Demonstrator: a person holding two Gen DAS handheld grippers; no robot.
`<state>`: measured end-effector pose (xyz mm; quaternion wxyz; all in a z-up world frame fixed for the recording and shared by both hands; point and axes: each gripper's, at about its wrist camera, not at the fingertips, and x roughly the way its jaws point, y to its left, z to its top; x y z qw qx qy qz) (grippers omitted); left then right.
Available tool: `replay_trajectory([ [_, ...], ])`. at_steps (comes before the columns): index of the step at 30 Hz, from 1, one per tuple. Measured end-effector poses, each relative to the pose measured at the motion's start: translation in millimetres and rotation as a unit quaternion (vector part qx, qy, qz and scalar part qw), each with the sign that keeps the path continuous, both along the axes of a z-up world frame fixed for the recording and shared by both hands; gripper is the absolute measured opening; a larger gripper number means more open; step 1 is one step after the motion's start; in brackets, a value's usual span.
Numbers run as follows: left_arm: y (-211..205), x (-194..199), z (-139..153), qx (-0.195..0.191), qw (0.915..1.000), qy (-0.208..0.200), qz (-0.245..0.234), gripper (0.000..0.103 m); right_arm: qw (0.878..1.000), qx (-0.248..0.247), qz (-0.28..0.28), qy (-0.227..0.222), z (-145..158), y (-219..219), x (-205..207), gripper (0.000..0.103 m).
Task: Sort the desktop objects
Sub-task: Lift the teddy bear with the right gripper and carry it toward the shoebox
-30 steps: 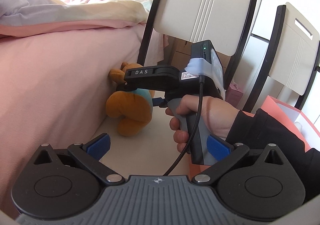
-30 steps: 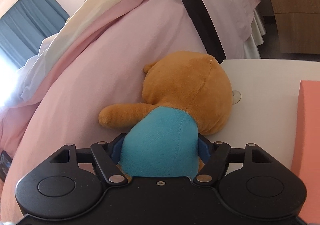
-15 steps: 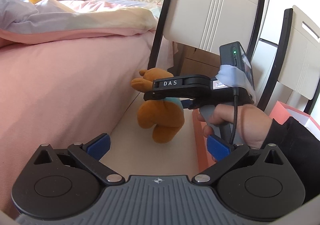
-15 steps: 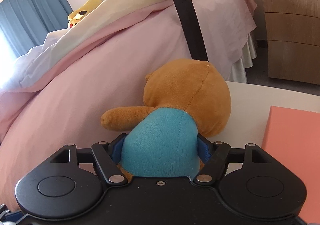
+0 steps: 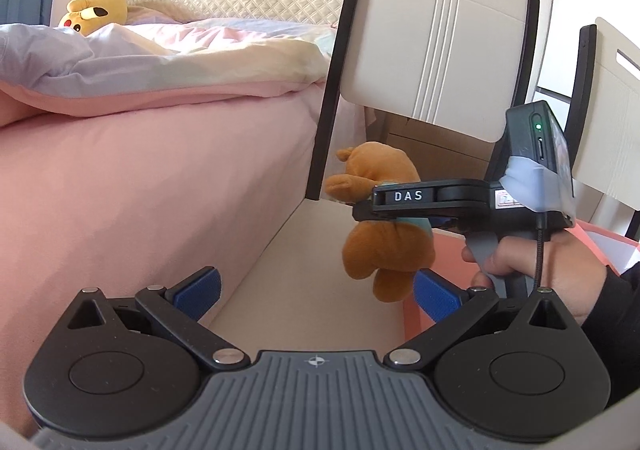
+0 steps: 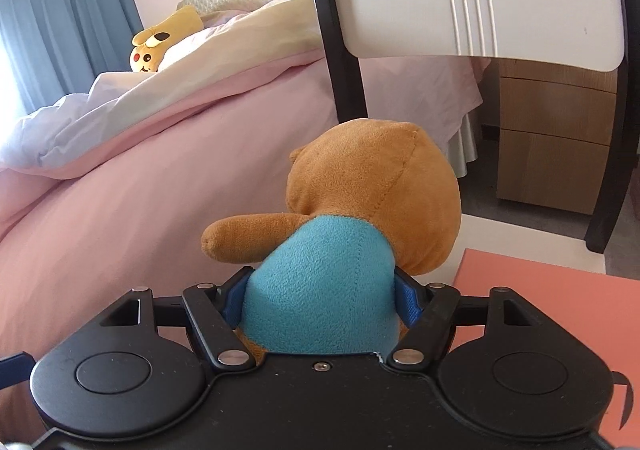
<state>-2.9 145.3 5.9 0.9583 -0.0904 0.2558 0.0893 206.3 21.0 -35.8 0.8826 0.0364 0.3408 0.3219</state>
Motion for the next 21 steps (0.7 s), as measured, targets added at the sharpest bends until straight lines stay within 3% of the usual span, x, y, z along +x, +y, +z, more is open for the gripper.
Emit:
replay_trajectory([
  [10, -17.3, 2.6, 7.8, 0.006, 0.9999, -0.005, 0.010, 0.103, 0.999, -0.011, -0.031, -0.021, 18.7, -39.3, -9.9, 0.070],
  [21, -46.4, 2.9, 18.7, 0.003, 0.9999, -0.005, -0.016, 0.103, 0.996, -0.031, -0.063, -0.054, 41.2, -90.2, -30.0, 0.070],
])
